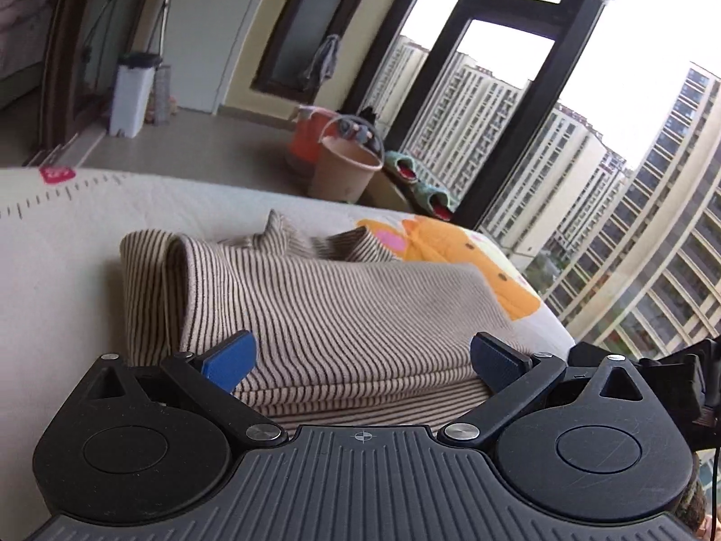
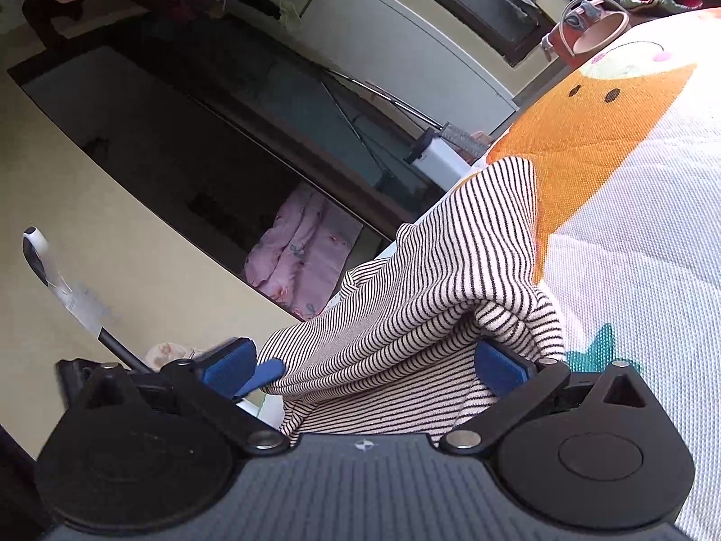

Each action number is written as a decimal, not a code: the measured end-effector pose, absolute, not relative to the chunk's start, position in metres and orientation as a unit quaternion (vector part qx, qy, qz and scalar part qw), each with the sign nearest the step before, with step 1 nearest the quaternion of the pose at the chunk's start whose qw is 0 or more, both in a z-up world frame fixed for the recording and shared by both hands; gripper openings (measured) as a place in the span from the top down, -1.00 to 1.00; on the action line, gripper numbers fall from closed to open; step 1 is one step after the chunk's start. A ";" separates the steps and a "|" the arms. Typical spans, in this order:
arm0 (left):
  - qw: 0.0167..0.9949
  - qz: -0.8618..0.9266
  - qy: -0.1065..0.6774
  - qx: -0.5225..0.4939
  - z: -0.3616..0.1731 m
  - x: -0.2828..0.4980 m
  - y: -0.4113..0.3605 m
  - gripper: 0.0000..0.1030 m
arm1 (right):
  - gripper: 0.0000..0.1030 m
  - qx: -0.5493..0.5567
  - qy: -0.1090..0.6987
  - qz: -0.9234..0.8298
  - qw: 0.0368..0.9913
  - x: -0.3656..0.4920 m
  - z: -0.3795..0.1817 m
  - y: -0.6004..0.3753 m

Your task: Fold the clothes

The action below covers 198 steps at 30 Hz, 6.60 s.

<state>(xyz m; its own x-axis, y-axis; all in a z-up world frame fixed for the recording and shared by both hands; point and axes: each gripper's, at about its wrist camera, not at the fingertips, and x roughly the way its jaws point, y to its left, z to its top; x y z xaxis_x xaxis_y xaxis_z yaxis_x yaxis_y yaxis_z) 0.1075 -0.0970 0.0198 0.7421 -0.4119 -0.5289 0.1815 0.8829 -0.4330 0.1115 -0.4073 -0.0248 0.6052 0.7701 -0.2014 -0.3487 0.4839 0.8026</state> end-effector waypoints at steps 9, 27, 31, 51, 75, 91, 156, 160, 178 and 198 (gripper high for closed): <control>0.924 -0.191 0.270 -0.192 0.005 0.098 -0.086 -1.00 | -1.00 0.390 0.279 0.333 0.812 0.112 -0.027 -0.407; 0.926 -0.189 0.271 -0.180 0.006 0.094 -0.091 -1.00 | -1.00 0.156 0.311 0.270 0.898 0.198 0.071 -0.336; 0.926 -0.191 0.270 -0.185 0.005 0.094 -0.089 -1.00 | -1.00 0.062 0.351 0.229 0.906 0.252 0.048 -0.291; 0.924 -0.198 0.175 -0.276 0.019 0.070 -0.049 -1.00 | 0.74 0.030 0.333 0.275 0.901 0.227 0.058 -0.272; 0.894 -0.245 0.325 -0.186 0.034 0.031 -0.100 -1.00 | 0.65 0.080 0.337 0.360 0.867 0.021 0.022 -0.340; 0.907 -0.147 0.362 -0.154 0.038 0.044 -0.048 -1.00 | -0.71 0.140 0.294 0.273 0.905 0.068 0.060 -0.418; 0.932 -0.124 0.317 -0.126 0.004 0.016 -0.093 -1.00 | -1.00 0.240 0.304 0.382 0.839 0.051 -0.021 -0.381; 0.931 -0.130 0.304 -0.154 0.004 0.010 -0.083 -1.00 | -1.00 0.243 0.302 0.383 0.838 0.051 -0.021 -0.384; 0.922 -0.143 0.278 -0.227 -0.002 0.002 -0.066 -1.00 | -1.00 0.232 0.309 0.376 0.842 0.050 -0.018 -0.382; 0.915 -0.158 0.264 -0.261 0.001 -0.008 -0.070 -1.00 | -1.00 0.212 0.301 0.353 0.860 0.034 -0.016 -0.374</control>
